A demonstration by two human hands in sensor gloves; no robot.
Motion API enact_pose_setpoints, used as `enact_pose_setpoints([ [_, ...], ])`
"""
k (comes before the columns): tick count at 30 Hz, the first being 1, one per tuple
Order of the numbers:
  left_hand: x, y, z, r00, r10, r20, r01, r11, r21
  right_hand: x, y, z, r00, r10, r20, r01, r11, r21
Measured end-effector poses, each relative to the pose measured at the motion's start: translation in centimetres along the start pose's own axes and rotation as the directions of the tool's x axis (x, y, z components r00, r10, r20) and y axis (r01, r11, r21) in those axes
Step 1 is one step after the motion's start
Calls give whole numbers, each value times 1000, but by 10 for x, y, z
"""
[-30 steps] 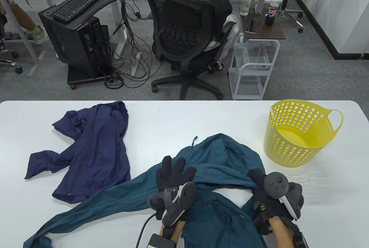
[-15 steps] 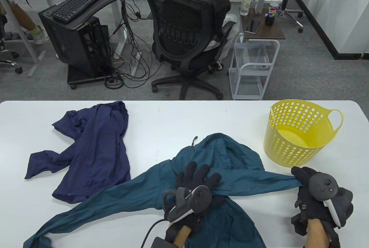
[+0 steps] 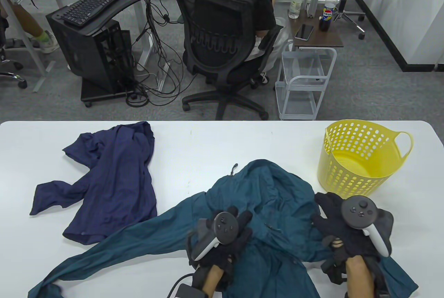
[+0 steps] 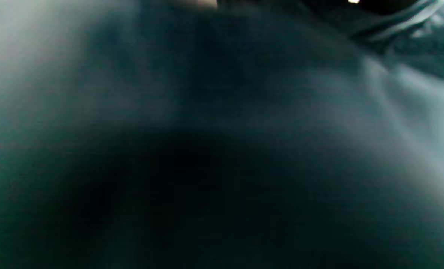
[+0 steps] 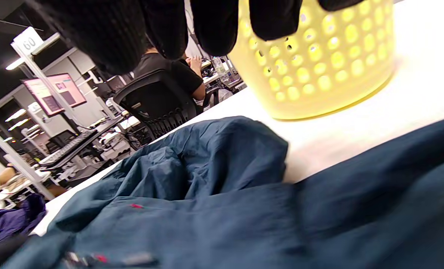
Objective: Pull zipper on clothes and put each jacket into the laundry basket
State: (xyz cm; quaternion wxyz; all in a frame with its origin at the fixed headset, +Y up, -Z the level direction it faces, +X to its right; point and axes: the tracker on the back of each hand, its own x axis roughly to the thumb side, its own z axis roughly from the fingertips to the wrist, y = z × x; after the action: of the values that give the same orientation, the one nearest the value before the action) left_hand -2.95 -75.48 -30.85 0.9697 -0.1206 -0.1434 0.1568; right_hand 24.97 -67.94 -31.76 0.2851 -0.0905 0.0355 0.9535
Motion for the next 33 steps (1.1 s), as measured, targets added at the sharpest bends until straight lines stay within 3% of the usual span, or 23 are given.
enact_pose_setpoints([
  [4, 26, -12, 2, 990, -104, 95, 119, 979, -163, 12, 29, -31, 998, 21, -60, -17, 997, 71],
  [8, 39, -19, 8, 982, -108, 153, 148, 946, -287, 14, 44, -62, 980, 70, -184, -69, 998, 15],
  [11, 44, -19, 10, 977, -124, 171, 174, 933, -316, 10, 50, -85, 939, 167, -299, -177, 984, -7],
  [15, 46, -20, 12, 976, -125, 179, 186, 905, -383, 4, 69, -118, 927, 225, -299, -174, 967, 188],
  [17, 46, -21, 13, 976, -123, 181, 189, 890, -416, 6, 79, -127, 919, 297, -258, -228, 937, 266],
  [21, 49, -21, 15, 973, -142, 184, 210, 878, -431, 27, 93, -132, 915, 368, -165, -326, 916, 232],
  [23, 49, -19, 16, 973, -141, 184, 208, 883, -421, 44, 87, -131, 927, 364, -93, -339, 918, 206],
  [24, 48, -17, 16, 975, -137, 177, 198, 895, -400, 57, 77, -127, 942, 332, -55, -322, 937, 134],
  [26, 47, -11, 17, 981, -116, 158, 158, 944, -289, 87, 48, -113, 974, 204, 96, -198, 978, -72],
  [27, 45, -8, 17, 984, -102, 145, 136, 959, -248, 92, 42, -109, 976, 176, 130, -163, 981, -102],
  [28, 43, -3, 17, 989, -74, 124, 96, 978, -184, 105, 23, -96, 963, 77, 257, -30, 983, -181],
  [30, 38, 7, 20, 994, -32, 101, 37, 998, -50, 116, -5, -68, 846, -90, 526, 269, 923, -275],
  [31, 37, 10, 21, 995, -25, 95, 27, 999, -21, 116, -10, -62, 792, -109, 600, 333, 902, -277],
  [33, 34, 15, 23, 996, -24, 84, 23, 1000, 13, 109, -12, -53, 772, -111, 625, 361, 887, -289],
])
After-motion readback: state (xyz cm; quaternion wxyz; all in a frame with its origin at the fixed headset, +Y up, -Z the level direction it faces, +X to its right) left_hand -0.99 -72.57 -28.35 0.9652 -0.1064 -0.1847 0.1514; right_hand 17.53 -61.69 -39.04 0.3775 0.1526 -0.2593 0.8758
